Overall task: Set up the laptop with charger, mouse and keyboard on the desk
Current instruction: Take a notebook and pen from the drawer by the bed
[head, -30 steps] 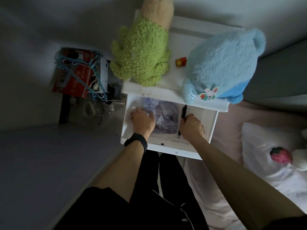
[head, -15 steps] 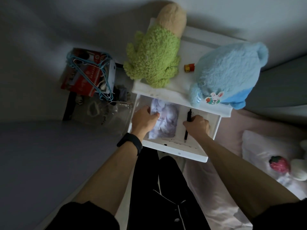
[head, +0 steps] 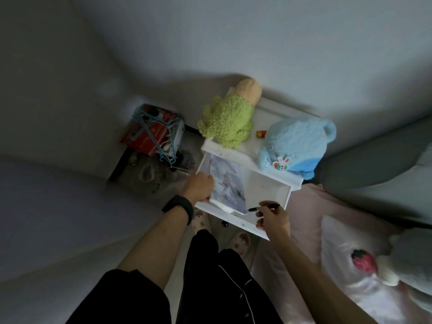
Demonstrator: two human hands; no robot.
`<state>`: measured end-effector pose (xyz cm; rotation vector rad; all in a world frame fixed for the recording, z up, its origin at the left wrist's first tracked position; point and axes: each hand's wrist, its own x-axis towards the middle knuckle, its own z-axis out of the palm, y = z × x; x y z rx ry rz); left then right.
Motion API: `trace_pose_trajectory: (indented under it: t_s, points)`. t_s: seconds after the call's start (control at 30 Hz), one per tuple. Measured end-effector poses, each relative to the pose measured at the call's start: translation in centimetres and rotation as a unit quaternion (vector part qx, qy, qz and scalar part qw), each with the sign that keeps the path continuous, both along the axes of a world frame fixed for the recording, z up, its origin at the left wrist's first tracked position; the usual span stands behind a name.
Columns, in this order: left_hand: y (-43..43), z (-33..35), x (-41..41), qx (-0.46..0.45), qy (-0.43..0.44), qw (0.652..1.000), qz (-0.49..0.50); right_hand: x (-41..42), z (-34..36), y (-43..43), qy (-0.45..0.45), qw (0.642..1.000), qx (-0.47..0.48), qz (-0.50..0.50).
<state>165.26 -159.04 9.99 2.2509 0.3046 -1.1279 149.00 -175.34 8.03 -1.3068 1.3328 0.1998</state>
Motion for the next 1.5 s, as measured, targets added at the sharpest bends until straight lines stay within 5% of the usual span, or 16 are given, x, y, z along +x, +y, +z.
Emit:
trace_pose_trajectory:
  t_s: [0.07,0.13,0.23,0.4,0.57,0.67,0.97,1.5]
  points:
    - [-0.2,-0.8,-0.9,0.013,0.006,0.999,-0.044,-1.5,0.6,0.5,-0.020,1.000,-0.014,0.004]
    - [-0.6,-0.8,-1.5,-0.032,0.018,0.995,0.089,-3.0,1.0,0.9,-0.035,0.998,-0.046,0.013]
    - [-1.0,-0.8,-1.0,-0.028,-0.002,0.995,0.095,-4.6,1.4,0.8,-0.049,0.994,-0.098,0.003]
    - [1.4,0.0,-2.0,-0.128,0.095,0.963,0.218,-5.8,1.9,0.7,-0.050,0.982,-0.180,0.028]
    - [6.8,2.2,-6.5,-0.234,0.107,0.913,0.316,-7.0,1.5,2.2,0.001,0.989,-0.125,0.073]
    - [10.5,4.0,-10.0,-0.255,0.107,0.913,0.301,-7.8,0.9,4.4,0.034,0.991,-0.069,0.107]
    - [17.2,7.2,-18.5,-0.100,0.004,0.980,0.171,-7.5,-4.1,9.0,0.014,0.985,0.173,-0.003]
    - [10.5,4.4,-19.4,0.049,-0.117,0.962,0.240,4.4,-3.0,-1.7,-0.003,0.983,0.057,0.177]
